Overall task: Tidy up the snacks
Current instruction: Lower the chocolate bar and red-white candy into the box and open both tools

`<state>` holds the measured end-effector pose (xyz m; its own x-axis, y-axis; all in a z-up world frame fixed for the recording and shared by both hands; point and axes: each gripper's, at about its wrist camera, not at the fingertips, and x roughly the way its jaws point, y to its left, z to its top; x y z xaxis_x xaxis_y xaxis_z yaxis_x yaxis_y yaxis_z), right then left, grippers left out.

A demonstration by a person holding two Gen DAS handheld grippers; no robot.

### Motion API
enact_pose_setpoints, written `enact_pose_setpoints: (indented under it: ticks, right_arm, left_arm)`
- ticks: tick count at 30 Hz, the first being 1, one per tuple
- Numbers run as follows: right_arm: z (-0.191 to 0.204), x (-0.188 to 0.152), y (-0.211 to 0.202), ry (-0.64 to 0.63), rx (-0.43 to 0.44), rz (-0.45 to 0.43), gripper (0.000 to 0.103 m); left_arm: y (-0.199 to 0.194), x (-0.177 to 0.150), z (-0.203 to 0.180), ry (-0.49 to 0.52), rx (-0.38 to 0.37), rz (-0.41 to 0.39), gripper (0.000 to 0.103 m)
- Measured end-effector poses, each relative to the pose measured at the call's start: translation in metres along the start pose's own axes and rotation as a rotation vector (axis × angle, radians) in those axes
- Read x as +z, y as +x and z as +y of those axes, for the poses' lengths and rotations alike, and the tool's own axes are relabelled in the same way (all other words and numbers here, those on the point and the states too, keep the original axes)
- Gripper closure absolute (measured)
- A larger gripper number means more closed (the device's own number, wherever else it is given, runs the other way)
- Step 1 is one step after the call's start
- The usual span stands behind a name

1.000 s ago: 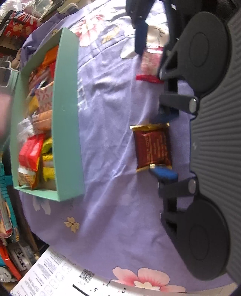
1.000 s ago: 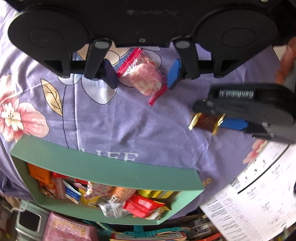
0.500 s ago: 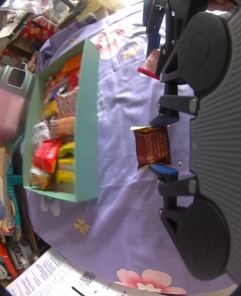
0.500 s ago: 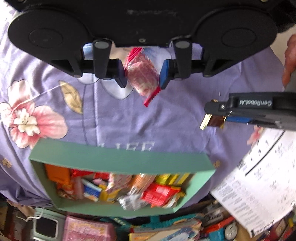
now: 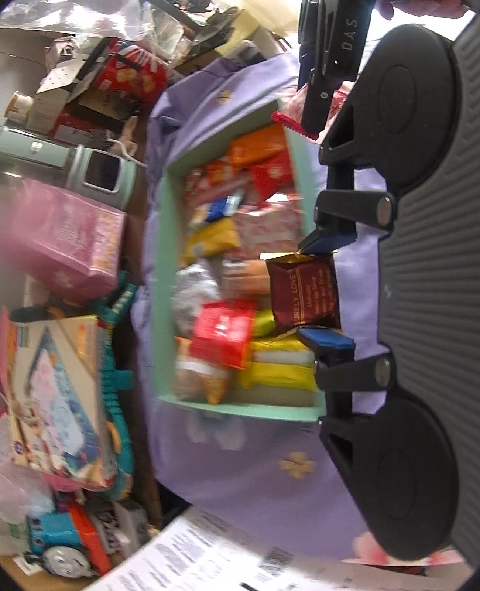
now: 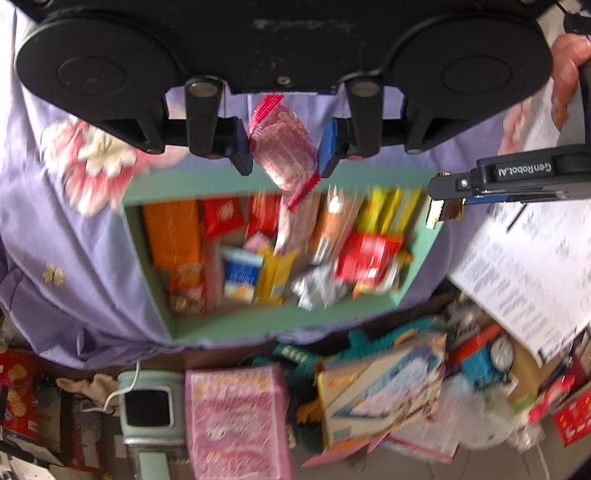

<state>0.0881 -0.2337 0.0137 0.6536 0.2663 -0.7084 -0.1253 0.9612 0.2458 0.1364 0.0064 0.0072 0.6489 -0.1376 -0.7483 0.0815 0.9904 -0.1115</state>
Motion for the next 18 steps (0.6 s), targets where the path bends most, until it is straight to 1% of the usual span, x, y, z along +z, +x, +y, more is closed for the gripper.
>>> enact_pose_setpoints:
  ticks: [3,8,13,15,16,18]
  right_arm:
    - [-0.007,0.022,0.008,0.016,-0.001,-0.017,0.065]
    - [-0.022,0.055,0.032,0.057,-0.001,-0.014,0.065]
    - [-0.034,0.07,0.056,0.105,-0.003,0.006,0.065]
    - [-0.036,0.07,0.065,0.117,-0.008,0.014,0.065]
    - [-0.038,0.072,0.07,0.125,-0.007,0.018,0.062]
    - [-0.041,0.072,0.075,0.149,-0.013,0.014,0.054]
  left_arm:
    - [0.013,0.026,-0.006,0.005,0.002,-0.014,0.06]
    - [0.039,0.059,-0.014,0.004,-0.008,-0.01,0.06]
    - [0.071,0.077,-0.03,0.026,-0.015,0.011,0.059]
    - [0.083,0.081,-0.036,0.032,-0.012,0.021,0.059]
    - [0.089,0.083,-0.038,0.033,-0.006,0.023,0.058]
    - [0.099,0.088,-0.041,0.025,0.014,0.025,0.049]
